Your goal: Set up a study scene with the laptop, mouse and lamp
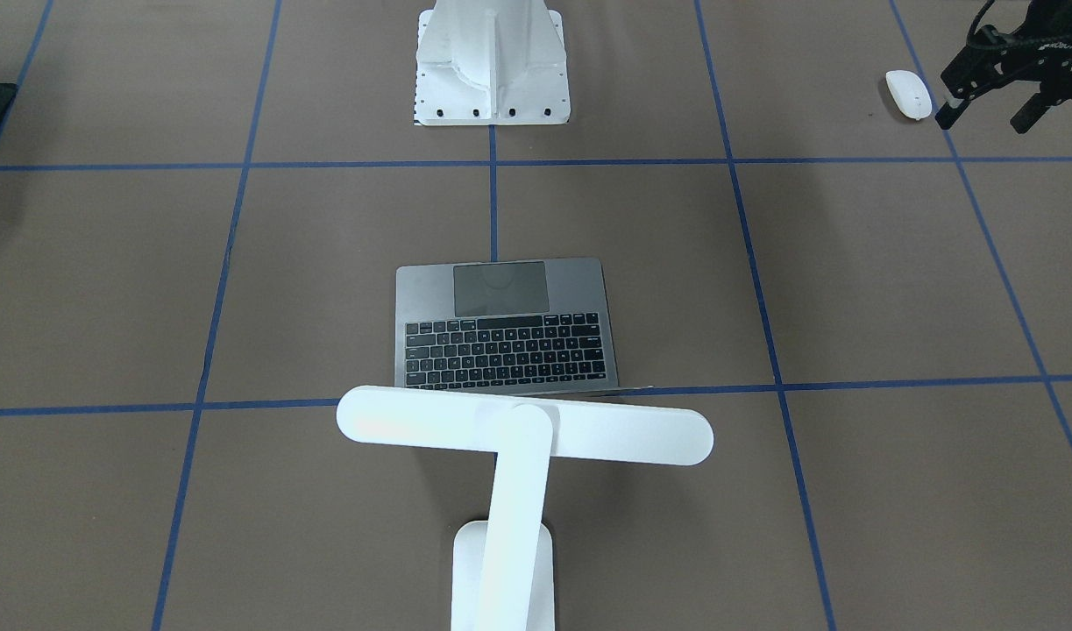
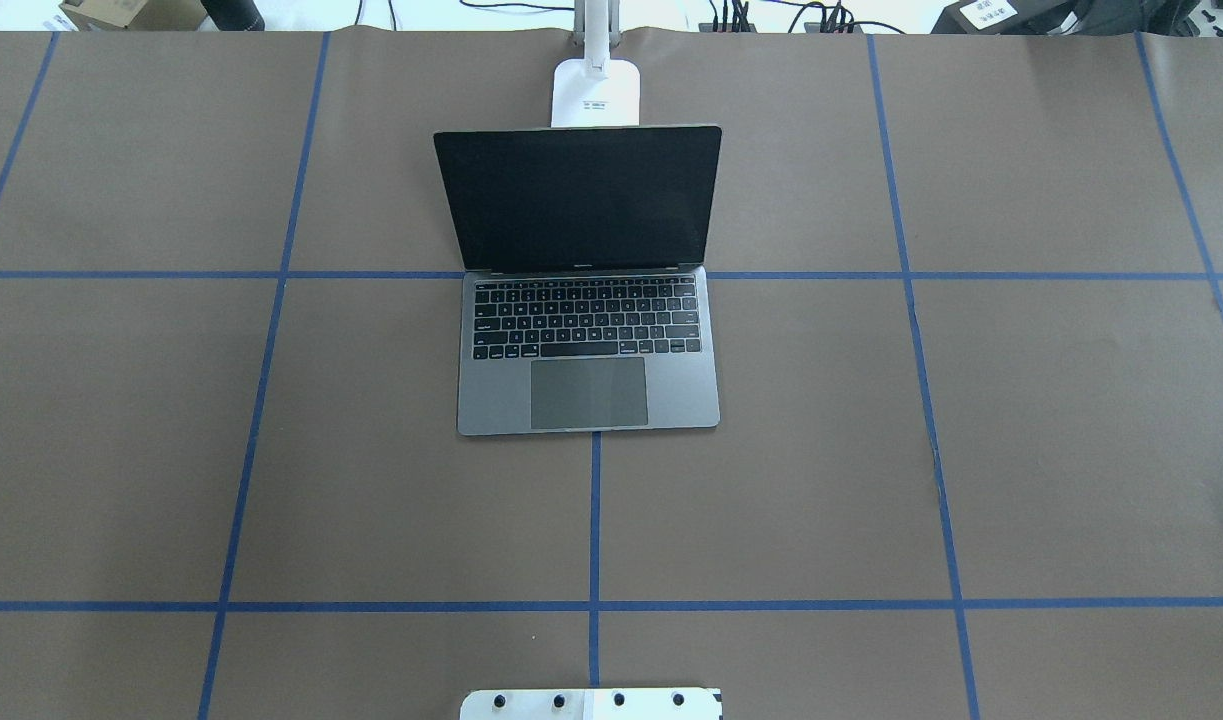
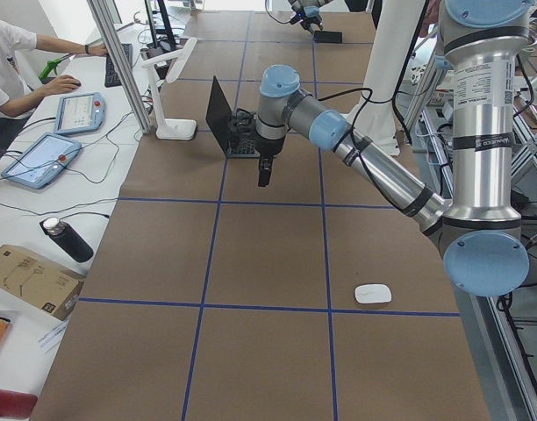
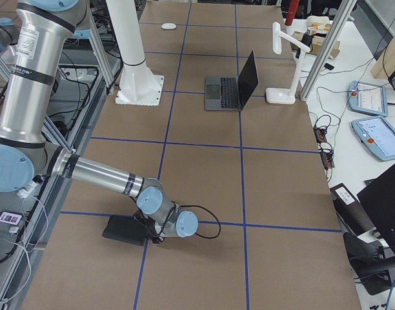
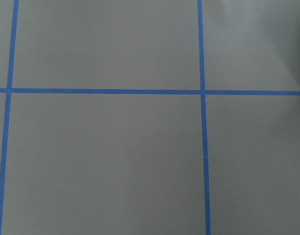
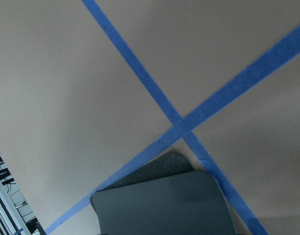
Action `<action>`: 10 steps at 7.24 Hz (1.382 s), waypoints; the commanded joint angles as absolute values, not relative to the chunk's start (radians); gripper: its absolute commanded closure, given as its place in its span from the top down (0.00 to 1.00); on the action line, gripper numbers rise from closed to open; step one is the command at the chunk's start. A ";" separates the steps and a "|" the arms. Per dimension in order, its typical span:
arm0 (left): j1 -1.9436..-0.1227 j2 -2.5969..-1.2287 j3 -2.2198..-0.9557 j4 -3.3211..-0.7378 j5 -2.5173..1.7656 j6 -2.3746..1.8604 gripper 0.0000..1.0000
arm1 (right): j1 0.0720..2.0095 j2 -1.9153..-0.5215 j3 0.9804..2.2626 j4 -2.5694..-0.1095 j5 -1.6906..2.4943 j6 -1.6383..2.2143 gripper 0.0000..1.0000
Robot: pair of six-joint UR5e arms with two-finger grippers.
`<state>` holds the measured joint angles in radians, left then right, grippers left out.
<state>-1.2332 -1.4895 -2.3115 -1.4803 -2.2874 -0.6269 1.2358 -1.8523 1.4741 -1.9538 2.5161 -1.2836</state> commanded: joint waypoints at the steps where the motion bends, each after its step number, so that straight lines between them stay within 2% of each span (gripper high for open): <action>1: -1.233 -1.489 -2.310 -1.480 -2.287 -0.627 1.00 | 1.209 -1.848 1.485 -1.954 2.516 -1.284 0.89; 7: -1.232 -1.489 -2.310 -1.480 -2.287 -0.629 1.00 | 1.183 -1.850 1.486 -1.956 2.517 -1.289 0.88; 10: -1.232 -1.488 -2.307 -1.480 -2.287 -0.629 1.00 | 1.204 -1.780 1.531 -2.095 2.516 -1.311 0.89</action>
